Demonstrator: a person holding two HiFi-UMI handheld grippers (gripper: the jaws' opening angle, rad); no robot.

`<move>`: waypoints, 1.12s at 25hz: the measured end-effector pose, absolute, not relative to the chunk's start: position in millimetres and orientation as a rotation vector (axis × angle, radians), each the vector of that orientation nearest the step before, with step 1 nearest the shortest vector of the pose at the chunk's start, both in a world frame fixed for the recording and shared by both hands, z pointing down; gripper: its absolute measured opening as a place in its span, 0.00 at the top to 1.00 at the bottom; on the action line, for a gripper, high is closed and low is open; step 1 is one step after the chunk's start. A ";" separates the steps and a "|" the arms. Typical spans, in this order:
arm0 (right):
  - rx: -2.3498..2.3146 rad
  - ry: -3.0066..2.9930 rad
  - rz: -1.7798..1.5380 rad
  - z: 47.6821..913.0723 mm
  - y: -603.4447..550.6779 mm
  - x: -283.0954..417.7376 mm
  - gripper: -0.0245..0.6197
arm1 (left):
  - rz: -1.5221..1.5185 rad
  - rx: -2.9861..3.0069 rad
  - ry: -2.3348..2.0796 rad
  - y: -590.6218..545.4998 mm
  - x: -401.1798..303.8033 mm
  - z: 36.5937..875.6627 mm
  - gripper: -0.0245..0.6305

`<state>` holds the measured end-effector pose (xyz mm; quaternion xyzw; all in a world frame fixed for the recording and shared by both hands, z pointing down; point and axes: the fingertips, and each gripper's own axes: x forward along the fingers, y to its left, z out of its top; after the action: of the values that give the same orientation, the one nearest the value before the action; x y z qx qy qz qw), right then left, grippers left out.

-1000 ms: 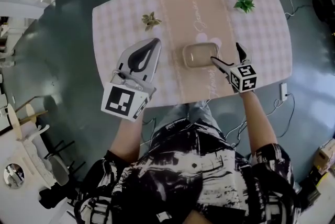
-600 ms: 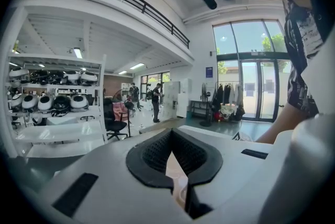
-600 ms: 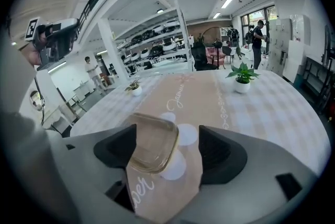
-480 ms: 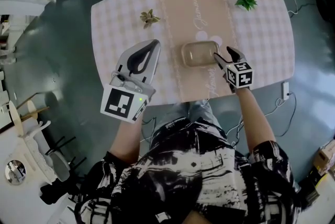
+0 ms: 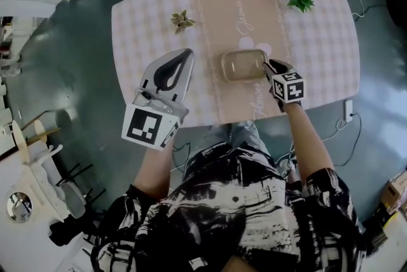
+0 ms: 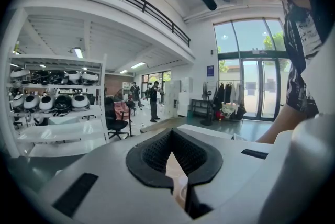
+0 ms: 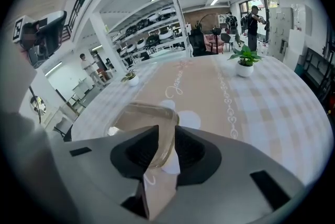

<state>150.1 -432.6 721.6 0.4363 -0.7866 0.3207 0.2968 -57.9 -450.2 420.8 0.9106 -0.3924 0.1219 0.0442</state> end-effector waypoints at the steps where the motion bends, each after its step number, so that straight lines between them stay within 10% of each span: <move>1: 1.157 -2.086 0.857 723.4 -432.4 150.3 0.82 | 0.375 2.783 -1.200 -449.7 -58.2 421.4 0.96; 28: 1.241 -2.105 1.003 703.3 -440.1 152.2 0.94 | 0.346 2.789 -1.211 -451.6 -62.9 413.6 0.96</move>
<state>152.2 -440.1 703.3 0.4552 -0.7722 0.3679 0.2474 -62.9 -451.6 413.6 0.9106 -0.3955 0.1131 0.0406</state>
